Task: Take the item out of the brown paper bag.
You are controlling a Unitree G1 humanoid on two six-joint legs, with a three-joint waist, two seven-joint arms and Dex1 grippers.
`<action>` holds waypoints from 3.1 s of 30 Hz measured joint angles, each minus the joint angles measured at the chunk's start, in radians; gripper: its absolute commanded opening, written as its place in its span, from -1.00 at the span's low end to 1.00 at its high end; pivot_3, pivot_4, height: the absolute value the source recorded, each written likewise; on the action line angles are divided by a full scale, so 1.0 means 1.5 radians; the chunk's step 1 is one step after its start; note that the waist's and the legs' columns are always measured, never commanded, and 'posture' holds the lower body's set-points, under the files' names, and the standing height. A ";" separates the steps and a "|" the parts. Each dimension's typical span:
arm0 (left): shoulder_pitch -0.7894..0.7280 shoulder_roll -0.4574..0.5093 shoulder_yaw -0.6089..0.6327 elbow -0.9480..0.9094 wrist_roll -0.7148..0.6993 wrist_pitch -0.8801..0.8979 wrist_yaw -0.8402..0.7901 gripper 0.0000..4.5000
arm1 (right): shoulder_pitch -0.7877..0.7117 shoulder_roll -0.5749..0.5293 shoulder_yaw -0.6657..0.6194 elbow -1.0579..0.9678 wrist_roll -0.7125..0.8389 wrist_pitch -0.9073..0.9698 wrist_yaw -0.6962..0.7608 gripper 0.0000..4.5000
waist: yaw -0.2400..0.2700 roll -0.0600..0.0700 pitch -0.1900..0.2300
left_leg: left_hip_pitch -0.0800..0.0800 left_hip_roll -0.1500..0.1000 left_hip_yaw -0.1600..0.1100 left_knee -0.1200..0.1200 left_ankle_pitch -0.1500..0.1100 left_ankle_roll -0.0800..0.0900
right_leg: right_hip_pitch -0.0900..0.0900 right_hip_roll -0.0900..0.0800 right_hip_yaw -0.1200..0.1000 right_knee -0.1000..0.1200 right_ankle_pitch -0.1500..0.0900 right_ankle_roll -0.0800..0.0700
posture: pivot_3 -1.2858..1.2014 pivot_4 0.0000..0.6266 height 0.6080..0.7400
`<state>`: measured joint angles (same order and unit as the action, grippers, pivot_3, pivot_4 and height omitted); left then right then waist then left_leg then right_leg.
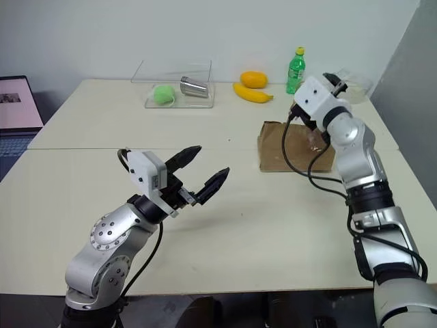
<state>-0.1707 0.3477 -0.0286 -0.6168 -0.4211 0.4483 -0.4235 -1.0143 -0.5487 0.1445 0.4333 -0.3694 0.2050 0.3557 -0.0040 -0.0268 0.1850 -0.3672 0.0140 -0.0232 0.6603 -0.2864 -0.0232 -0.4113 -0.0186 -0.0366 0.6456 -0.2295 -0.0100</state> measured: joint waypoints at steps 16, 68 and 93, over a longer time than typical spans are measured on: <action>0.000 -0.010 -0.007 0.001 0.007 0.000 -0.001 1.00 | -0.094 -0.021 0.043 0.116 0.001 -0.036 0.117 -0.25 | 0.000 0.001 0.000 | 0.000 0.001 0.000 0.000 0.000 0.000 | 0.000 -0.001 0.000 0.000 0.000 0.000 | 0.03 -0.52 1.00; 0.045 -0.007 0.042 -0.027 0.001 0.015 0.060 1.00 | -0.295 0.185 0.148 0.290 -0.060 -0.192 0.055 -0.98 | 0.000 0.003 0.002 | -0.009 0.003 0.000 0.001 0.000 0.000 | -0.008 -0.001 0.000 0.001 0.002 -0.004 | 0.03 -0.52 1.00; 0.040 -0.012 0.036 -0.027 0.015 0.001 0.066 1.00 | -0.315 0.203 0.181 0.355 -0.095 -0.197 0.058 -0.98 | 0.000 0.003 0.002 | -0.009 0.003 0.000 0.001 0.000 0.000 | -0.008 -0.001 0.000 0.002 0.002 -0.004 | 0.03 -0.52 1.00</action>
<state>-0.1102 0.3296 0.0257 -0.6568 -0.3990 0.4499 -0.3242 -1.4865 -0.2444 0.4166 0.9655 -0.5123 -0.0904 0.4420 -0.0042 -0.0228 0.1874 -0.3800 0.0185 -0.0236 0.6623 -0.2861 -0.0235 -0.4240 -0.0203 -0.0367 0.6483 -0.2260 -0.0158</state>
